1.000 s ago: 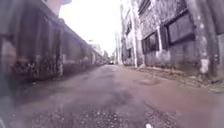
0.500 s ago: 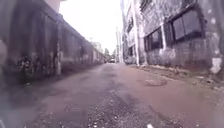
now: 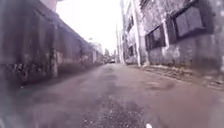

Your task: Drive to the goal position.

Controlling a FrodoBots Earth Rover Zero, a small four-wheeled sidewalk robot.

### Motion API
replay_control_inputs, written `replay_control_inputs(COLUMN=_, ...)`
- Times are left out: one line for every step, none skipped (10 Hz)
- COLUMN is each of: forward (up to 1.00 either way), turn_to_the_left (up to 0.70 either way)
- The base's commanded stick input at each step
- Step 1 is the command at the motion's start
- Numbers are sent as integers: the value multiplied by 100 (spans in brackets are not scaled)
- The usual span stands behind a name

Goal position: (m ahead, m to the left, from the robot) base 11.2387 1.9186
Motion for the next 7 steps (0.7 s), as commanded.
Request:
replay_control_inputs(forward=60, turn_to_the_left=0)
replay_control_inputs(forward=60, turn_to_the_left=0)
replay_control_inputs(forward=60, turn_to_the_left=0)
replay_control_inputs(forward=60, turn_to_the_left=0)
replay_control_inputs(forward=60, turn_to_the_left=0)
replay_control_inputs(forward=60, turn_to_the_left=0)
replay_control_inputs(forward=60, turn_to_the_left=0)
